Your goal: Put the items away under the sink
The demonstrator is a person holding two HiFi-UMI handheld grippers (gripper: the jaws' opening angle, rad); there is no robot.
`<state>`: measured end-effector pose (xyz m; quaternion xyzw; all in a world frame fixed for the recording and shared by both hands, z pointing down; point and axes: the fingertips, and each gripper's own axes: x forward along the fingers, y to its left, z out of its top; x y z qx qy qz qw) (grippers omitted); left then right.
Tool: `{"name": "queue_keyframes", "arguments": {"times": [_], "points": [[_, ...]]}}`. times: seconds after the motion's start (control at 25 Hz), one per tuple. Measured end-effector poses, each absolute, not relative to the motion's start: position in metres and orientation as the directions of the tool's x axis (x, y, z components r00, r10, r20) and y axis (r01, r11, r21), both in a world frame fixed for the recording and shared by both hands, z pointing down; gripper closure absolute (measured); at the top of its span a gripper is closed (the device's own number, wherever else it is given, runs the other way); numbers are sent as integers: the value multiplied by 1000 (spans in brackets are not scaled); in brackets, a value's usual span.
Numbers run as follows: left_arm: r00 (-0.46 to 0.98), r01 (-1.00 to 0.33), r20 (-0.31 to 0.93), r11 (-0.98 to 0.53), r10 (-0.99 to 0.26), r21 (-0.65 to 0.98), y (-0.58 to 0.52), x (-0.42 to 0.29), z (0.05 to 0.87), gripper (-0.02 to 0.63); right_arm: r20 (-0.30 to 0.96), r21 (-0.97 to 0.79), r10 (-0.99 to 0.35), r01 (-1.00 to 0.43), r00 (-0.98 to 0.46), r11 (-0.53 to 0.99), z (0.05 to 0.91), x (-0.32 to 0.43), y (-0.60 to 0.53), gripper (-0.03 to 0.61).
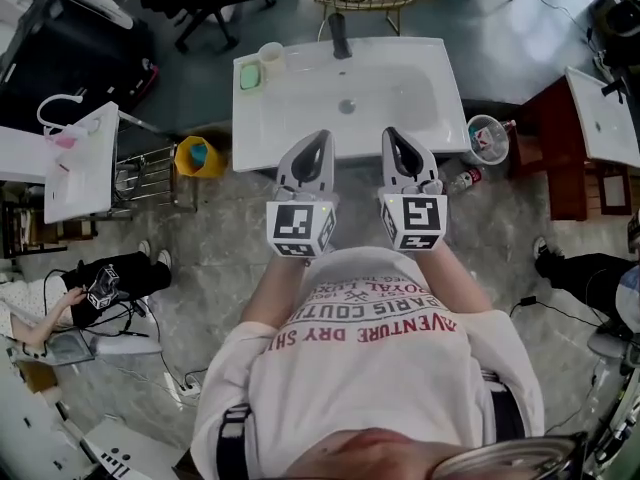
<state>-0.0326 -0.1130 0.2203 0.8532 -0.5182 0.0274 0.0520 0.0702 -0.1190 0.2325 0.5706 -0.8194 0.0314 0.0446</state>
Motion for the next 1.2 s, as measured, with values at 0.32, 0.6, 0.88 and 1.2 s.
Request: {"name": "queue_keyframes", "arguments": {"times": [0.32,0.6,0.88,1.2], "points": [[481,-877,81,-477,-873,59,-112,-38,206,591,119,-10,-931,-938,-344,345,223,64,-120,554],[465,-884,75,-457,-882,102,-113,-43,206,591,117,-12,-925,-932,-362,363,221,64,-122,554],[449,-891,73,-439,-891,118,-113,-38,208,591,124,2,-917,-924,-379,382,222,71,-120,554],[442,-894,88,-431,-893,121,-115,-36,215,591,135,5,-912,-920,-388,392,226,74,-122,554]]}}
